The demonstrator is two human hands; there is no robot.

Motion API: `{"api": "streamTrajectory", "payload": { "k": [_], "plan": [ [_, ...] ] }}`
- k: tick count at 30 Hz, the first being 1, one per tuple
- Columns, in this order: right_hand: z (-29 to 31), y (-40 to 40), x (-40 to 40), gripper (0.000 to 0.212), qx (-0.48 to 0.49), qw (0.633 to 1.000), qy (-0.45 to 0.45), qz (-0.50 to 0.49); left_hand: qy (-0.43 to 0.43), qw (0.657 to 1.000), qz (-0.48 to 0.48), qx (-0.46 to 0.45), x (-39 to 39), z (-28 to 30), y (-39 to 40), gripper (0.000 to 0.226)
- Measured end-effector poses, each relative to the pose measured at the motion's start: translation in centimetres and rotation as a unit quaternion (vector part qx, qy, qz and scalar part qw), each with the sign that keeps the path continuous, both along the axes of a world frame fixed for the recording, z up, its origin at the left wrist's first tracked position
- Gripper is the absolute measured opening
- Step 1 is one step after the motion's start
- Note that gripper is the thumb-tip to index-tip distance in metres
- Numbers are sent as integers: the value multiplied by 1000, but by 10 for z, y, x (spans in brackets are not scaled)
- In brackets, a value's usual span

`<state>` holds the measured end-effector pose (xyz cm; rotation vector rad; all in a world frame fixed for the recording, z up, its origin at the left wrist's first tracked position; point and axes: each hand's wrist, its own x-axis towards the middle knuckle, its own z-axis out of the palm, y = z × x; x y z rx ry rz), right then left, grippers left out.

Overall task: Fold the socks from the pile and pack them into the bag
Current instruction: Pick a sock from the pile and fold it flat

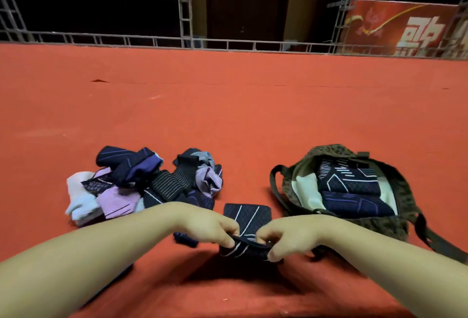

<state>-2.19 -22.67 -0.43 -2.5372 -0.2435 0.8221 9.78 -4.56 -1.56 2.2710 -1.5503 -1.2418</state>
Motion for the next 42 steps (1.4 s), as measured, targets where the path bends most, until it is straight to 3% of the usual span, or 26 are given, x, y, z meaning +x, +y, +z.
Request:
{"api": "streamTrajectory", "payload": {
  "k": [2,4,6,8,12,13,15,18,20,22,24,25,28,30,33,36,39,41,42],
  "plan": [
    [-9,-2,-1,14,51,998,26,-38,88,993,84,-2,-1,-8,2,13],
    [-18,-4,-1,8,137,984,41,-101,157,975,157,-5,1,-15,3,16],
    [-26,-9,4,12,256,945,73,-190,195,956,217,-24,5,-20,3,14],
    [-32,-13,11,11,308,913,65,-258,199,939,273,-65,9,-24,1,12],
    [-50,-19,28,13,244,896,-38,-370,141,906,371,-143,19,-35,-6,2],
    [-57,-20,31,14,218,893,-48,-390,126,901,384,-160,21,-38,-8,11],
    [-70,-21,38,18,176,889,-72,-416,36,914,359,-185,24,-45,-10,31],
    [-85,-25,49,24,111,883,-129,-438,-145,925,249,-247,13,-45,-8,41],
    [-88,-27,53,25,90,878,-155,-444,-202,937,120,-259,3,-46,-8,48],
    [-90,-27,56,26,76,878,-171,-441,-247,949,6,-198,-6,-53,-7,58],
    [-92,-27,57,22,58,882,-178,-432,-260,957,-28,-128,-9,-62,-6,62],
    [-93,-26,58,20,51,883,-178,-432,-248,963,-19,-105,-10,-67,-5,64],
    [-92,-27,51,42,48,874,-184,-447,-219,974,-7,-64,-12,-78,-1,68],
    [-88,-24,35,45,34,871,-249,-421,-223,973,-11,-56,-13,-85,0,70],
    [-92,-18,1,43,1,894,-364,-261,-214,974,5,-75,-11,-92,0,70],
    [-106,-17,-21,63,-45,942,-298,-145,-201,966,51,-151,-3,-100,4,71],
    [-117,-17,-20,44,-20,926,-320,-199,-175,938,140,-265,-1,-106,6,53],
    [-117,-13,-16,30,-16,911,-348,-223,-147,920,200,-304,-1,-106,7,28],
    [-117,-12,-15,28,-10,907,-351,-230,-132,913,228,-312,-3,-105,7,26]
  ]
}}
